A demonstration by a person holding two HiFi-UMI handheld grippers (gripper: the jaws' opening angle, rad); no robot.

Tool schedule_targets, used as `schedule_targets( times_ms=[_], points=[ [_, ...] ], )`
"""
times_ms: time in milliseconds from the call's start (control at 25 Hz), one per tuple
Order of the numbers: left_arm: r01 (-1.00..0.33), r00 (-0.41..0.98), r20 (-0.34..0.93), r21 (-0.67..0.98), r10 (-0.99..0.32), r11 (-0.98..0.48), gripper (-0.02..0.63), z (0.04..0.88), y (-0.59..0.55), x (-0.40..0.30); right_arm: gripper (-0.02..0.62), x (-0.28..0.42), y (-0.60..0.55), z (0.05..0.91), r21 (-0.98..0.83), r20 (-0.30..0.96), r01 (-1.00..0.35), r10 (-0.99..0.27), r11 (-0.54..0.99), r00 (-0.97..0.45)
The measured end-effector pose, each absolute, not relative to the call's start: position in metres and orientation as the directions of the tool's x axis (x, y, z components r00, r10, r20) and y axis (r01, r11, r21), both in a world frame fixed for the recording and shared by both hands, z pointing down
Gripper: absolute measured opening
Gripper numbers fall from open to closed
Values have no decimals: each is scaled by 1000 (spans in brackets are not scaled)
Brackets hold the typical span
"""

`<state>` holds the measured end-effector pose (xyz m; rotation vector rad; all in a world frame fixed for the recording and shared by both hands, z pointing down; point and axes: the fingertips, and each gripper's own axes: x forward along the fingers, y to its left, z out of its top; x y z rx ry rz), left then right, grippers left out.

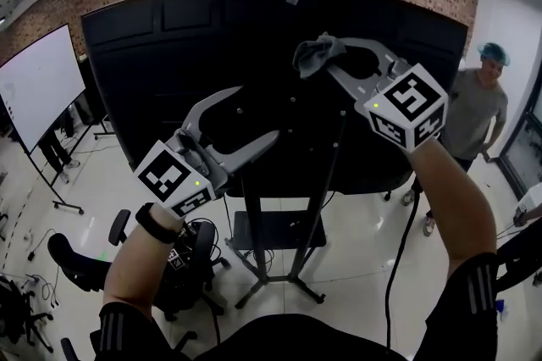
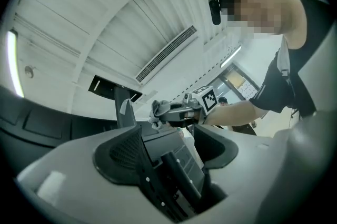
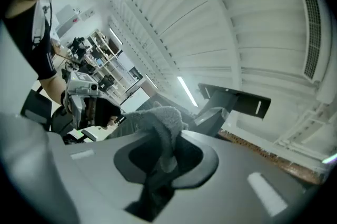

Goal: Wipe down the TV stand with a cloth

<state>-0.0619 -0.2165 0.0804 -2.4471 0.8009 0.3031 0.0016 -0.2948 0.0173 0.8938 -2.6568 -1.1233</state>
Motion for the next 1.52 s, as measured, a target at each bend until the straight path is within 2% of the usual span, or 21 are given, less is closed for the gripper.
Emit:
schedule_targets(
  times_ms=[280,760,1040,1520],
  points=[
    [-637,768,-424,-437,-479,-634,334,22,-237,-64,58,-10,-341,-63,767,-133,-502,-666,400,-734],
    [-664,746,-456,-451,-486,-596,326,-22,-254,-57,58,-27,-371,-147,835,-190,-506,-749,217,-635],
    [-678,735,-431,-440,-523,-589,325,-10,-262,-56,57,-35,-376,-131,874,-194,-465,-776,141,-600],
    [-677,736,-397,-425,-548,-601,324,42,-263,-53,57,-31,-380,-50,942,-160,-331,-795,55,-586]
  ],
)
